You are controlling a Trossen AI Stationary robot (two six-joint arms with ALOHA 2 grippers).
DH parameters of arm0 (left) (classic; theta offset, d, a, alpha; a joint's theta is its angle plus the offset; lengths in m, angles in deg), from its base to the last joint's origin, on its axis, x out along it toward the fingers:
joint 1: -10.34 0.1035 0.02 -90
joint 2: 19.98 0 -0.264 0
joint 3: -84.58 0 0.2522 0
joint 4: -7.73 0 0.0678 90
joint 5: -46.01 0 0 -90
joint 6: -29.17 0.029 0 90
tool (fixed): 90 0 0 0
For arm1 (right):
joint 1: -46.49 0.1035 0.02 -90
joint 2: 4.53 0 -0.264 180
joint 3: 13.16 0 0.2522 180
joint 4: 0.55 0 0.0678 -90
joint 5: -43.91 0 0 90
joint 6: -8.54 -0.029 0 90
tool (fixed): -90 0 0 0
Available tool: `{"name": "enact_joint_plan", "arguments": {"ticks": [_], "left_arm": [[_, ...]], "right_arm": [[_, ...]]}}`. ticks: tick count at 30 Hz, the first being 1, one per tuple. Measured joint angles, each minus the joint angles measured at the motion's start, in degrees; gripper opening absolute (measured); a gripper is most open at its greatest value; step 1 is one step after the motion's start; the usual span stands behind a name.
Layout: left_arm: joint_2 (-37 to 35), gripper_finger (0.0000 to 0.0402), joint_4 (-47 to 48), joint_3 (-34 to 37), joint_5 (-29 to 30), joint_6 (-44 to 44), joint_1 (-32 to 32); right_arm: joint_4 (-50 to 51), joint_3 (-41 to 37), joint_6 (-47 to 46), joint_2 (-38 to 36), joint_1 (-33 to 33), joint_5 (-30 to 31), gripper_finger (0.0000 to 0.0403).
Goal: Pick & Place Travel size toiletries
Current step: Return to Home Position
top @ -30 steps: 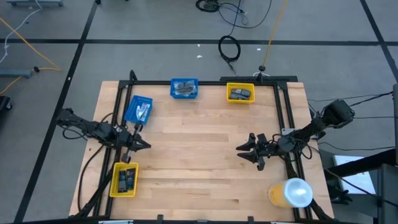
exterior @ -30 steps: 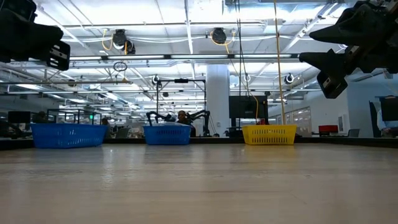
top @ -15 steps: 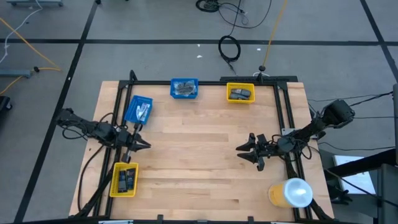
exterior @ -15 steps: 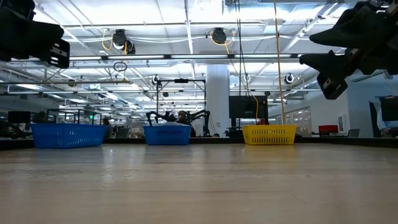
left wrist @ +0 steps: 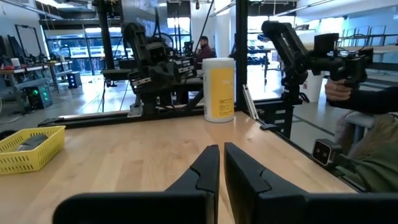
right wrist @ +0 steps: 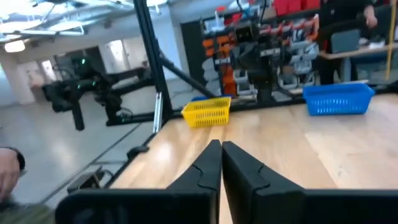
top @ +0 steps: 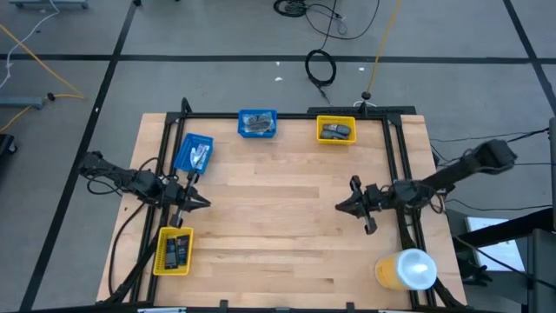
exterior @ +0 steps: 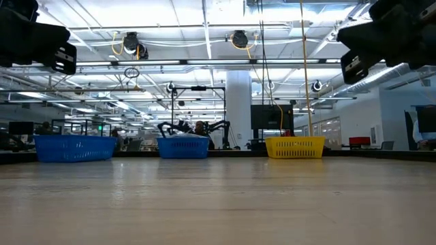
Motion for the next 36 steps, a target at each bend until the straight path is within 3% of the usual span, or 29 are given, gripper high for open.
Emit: {"name": "enact_joint_plan", "arguments": {"ticks": [3, 9, 19, 25, 36], "left_arm": [[0.0, 0.0028, 0.0, 0.0, 0.0, 0.0, 0.0], [0.0, 0.0018, 0.0, 0.0, 0.0, 0.0, 0.0], [0.0, 0.0011, 0.0, 0.0, 0.0, 0.0, 0.0], [0.0, 0.0027, 0.0, -0.1, 0.0, 0.0, 0.0], [0.0, 0.0006, -0.1, -0.1, 0.0, 0.0, 0.0]], "right_arm": [[10.3, 0.0, -0.6, -8.0, -4.5, -5.2, 0.0002], [30.3, 0.0, 0.5, -25.7, -8.8, -5.1, 0.0001], [55.9, 0.0, 3.2, -52.3, -9.1, -5.5, 0.0001], [56.7, 0.4, 6.3, -52.4, -9.1, -12.4, 0.0001], [54.5, 0.4, 6.9, -50.9, -9.0, -11.0, 0.0001]]}}
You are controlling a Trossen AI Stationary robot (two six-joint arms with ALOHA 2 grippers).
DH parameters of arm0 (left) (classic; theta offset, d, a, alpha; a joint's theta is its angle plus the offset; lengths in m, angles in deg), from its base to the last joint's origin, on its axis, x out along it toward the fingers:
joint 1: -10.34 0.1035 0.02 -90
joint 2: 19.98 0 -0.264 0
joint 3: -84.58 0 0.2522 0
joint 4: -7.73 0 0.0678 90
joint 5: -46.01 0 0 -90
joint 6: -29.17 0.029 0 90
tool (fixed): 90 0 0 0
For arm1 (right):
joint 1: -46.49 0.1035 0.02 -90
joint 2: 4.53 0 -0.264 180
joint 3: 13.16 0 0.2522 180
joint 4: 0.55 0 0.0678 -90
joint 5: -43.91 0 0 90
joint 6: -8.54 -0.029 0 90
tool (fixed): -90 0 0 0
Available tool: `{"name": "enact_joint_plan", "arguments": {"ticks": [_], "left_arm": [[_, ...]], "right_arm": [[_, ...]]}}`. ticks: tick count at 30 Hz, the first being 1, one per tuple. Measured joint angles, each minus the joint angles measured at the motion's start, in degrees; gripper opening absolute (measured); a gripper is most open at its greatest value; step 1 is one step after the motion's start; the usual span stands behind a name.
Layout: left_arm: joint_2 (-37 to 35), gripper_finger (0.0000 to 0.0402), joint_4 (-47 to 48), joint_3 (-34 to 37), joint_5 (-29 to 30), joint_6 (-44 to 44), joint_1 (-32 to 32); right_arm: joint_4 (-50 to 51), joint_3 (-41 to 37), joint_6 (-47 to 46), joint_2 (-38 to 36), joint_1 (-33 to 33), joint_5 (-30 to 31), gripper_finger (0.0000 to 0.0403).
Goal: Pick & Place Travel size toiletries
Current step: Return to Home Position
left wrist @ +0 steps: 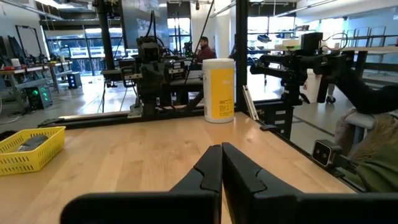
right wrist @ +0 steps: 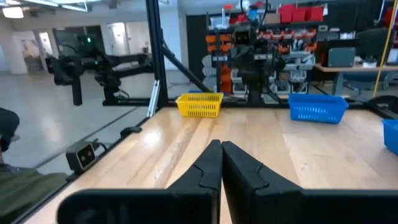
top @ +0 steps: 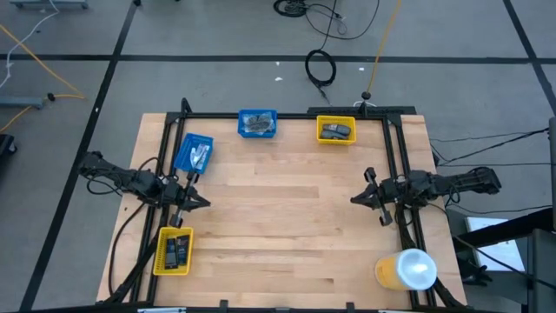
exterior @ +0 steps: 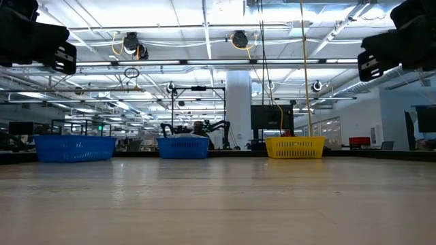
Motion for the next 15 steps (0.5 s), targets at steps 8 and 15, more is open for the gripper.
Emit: {"name": "enact_joint_plan", "arguments": {"ticks": [8, 15], "left_arm": [[0.0, 0.0017, 0.0, 0.0, 0.0, 0.0, 0.0], [0.0, 0.0027, 0.0, 0.0, 0.0, 0.0, 0.0]], "right_arm": [[-0.7, 0.0, 0.0, 0.0, 0.0, 0.0, 0.0004], [-0.8, -0.5, 0.4, -1.7, -0.8, -0.1, 0.0002]]}}
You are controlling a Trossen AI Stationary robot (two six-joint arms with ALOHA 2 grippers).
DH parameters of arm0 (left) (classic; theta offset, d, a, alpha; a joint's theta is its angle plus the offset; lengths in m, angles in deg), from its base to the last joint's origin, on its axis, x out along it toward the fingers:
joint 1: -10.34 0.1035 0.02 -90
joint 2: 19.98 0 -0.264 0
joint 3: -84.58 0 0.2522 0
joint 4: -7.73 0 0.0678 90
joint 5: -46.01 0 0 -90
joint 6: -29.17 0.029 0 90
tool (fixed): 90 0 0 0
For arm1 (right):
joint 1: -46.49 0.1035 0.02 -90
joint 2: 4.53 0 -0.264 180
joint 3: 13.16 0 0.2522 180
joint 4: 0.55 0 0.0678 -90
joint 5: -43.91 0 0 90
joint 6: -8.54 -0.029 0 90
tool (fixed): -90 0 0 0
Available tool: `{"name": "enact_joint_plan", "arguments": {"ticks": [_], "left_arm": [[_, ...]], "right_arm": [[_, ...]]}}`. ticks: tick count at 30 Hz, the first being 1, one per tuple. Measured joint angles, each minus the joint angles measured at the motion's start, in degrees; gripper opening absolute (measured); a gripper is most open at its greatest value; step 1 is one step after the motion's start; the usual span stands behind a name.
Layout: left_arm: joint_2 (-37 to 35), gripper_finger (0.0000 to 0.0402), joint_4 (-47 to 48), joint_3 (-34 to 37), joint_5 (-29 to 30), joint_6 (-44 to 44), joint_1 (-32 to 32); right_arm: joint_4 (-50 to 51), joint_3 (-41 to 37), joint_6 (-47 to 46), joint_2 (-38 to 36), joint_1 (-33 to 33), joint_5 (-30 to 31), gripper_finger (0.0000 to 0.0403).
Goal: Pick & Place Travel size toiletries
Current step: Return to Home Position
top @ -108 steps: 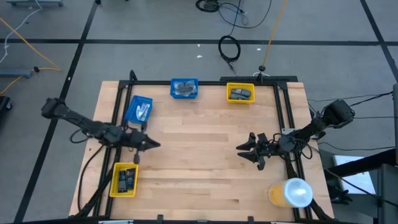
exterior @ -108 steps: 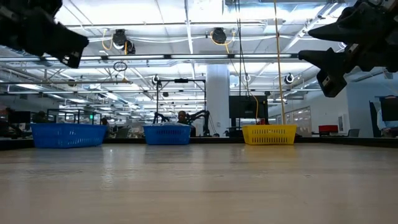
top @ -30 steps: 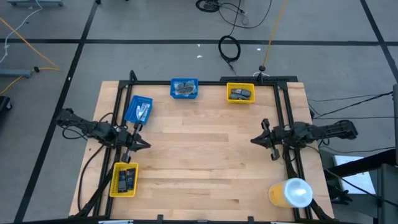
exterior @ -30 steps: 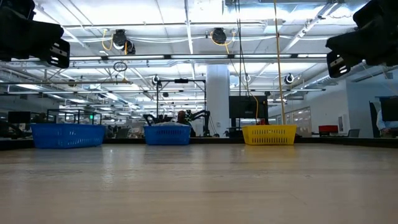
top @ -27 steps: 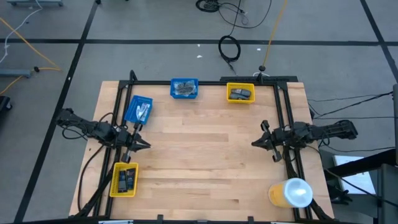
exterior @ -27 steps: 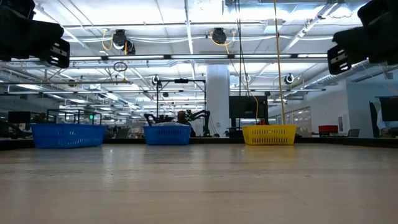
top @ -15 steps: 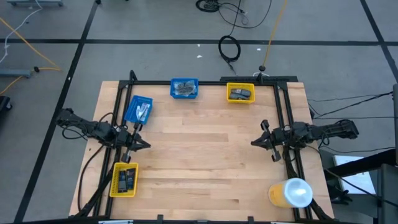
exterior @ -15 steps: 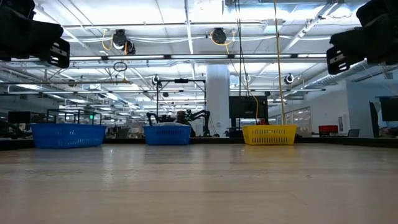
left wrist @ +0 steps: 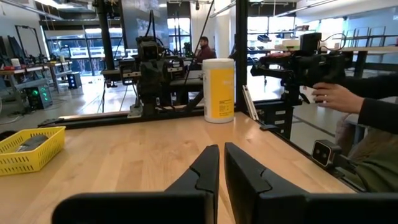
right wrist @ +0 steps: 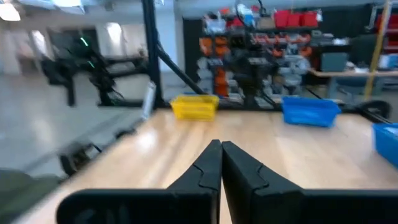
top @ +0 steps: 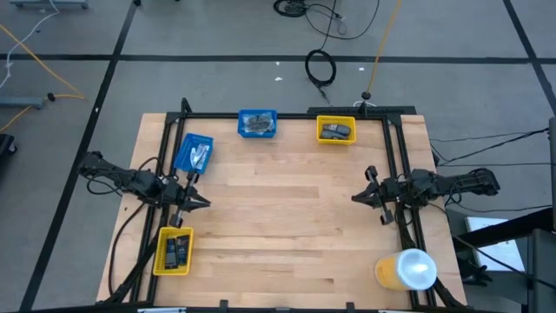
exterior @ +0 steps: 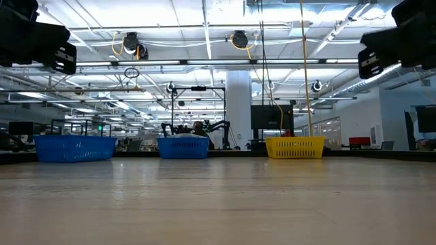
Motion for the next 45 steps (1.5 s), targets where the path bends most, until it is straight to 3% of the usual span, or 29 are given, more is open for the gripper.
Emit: {"name": "enact_joint_plan", "arguments": {"ticks": [5, 13, 22, 37, 45], "left_arm": [[0.0, 0.0018, 0.4, 0.0, 0.0, 0.0, 0.0], [0.0, 0.0004, 0.3, 0.0, 0.0, 0.0, 0.0], [0.0, 0.0027, 0.0, 0.0, 0.0, 0.0, 0.0], [0.0, 0.0002, 0.0, 0.0, 0.0, 0.0, 0.0], [0.0, 0.0023, 0.0, 0.0, 0.0, 0.0, 0.0]], "right_arm": [[2.7, 0.0, 5.3, 0.0, -4.3, 0.3, 0.0003], [3.2, 0.0, 0.8, 0.0, -14.4, 0.4, 0.0002], [1.6, 0.0, 2.5, 0.0, -15.3, 0.1, 0.0002], [-0.7, 0.0, 2.5, 0.7, -15.3, 0.1, 0.0004], [-0.8, 0.0, 2.5, 0.7, -15.3, 0.1, 0.0004]]}}
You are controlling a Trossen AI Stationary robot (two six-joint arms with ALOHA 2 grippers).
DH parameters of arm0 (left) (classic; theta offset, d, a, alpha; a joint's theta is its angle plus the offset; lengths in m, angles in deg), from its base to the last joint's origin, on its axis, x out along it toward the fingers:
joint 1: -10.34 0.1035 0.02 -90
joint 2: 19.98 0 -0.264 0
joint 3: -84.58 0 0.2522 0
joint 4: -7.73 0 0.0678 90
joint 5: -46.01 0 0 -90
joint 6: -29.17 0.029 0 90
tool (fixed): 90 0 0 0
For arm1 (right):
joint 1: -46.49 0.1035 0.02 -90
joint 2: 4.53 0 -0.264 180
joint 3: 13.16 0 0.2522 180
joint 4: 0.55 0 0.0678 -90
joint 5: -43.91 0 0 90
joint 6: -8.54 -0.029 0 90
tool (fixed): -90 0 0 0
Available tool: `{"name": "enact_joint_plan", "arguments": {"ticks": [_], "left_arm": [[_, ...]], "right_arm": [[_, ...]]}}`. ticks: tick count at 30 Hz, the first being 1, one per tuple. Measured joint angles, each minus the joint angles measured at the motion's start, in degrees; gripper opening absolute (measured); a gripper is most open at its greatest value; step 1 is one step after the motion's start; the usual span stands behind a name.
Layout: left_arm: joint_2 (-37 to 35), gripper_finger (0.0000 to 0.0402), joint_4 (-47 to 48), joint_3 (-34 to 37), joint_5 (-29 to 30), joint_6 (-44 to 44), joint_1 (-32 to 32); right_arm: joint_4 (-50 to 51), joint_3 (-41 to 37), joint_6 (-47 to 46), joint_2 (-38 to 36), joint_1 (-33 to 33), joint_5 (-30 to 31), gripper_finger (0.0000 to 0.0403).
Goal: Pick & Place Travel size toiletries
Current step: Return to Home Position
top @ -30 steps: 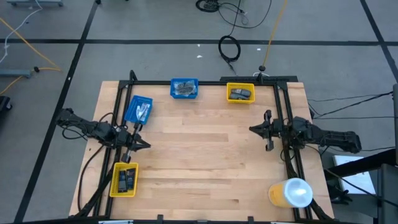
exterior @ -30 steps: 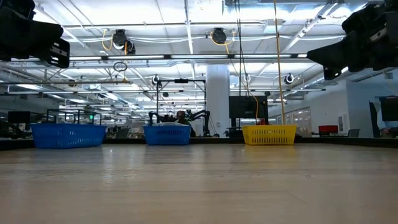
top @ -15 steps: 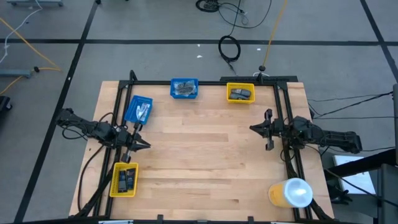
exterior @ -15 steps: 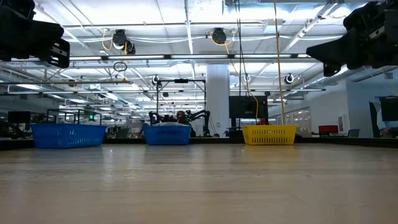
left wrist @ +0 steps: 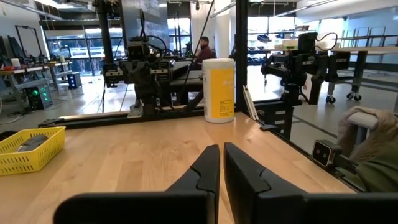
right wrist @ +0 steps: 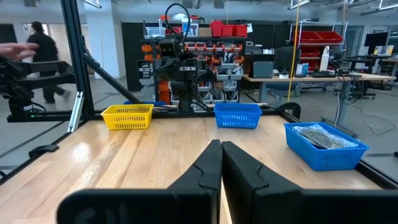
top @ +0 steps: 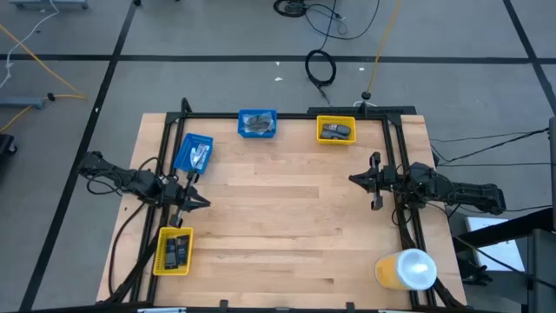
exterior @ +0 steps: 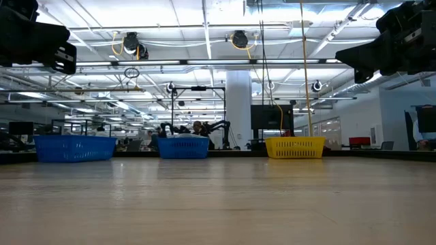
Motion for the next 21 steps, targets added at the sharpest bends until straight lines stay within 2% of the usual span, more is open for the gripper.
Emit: {"name": "enact_joint_plan", "arguments": {"ticks": [7, 11, 15, 21], "left_arm": [[-0.1, 0.0025, -0.9, 0.3, 0.0, 0.1, 0.6], [-0.1, 0.0016, 0.8, 0.3, -1.1, 3.2, 7.0], [-0.1, 0.0004, 2.2, 0.2, -5.4, -2.0, 12.9], [-0.1, 0.0012, 2.6, 0.2, -6.1, -2.6, 13.8]], "right_arm": [[0.0, 0.0, 0.0, 0.0, 0.0, 0.0, 0.0004], [0.0, 0.0, 0.0, 0.0, 0.0, 0.0, 0.0004], [-0.1, 0.0, 0.0, 0.0, 0.0, 0.0, 0.0004], [-0.1, 0.0, 0.0, 0.0, 0.0, 0.0, 0.0004]]}}
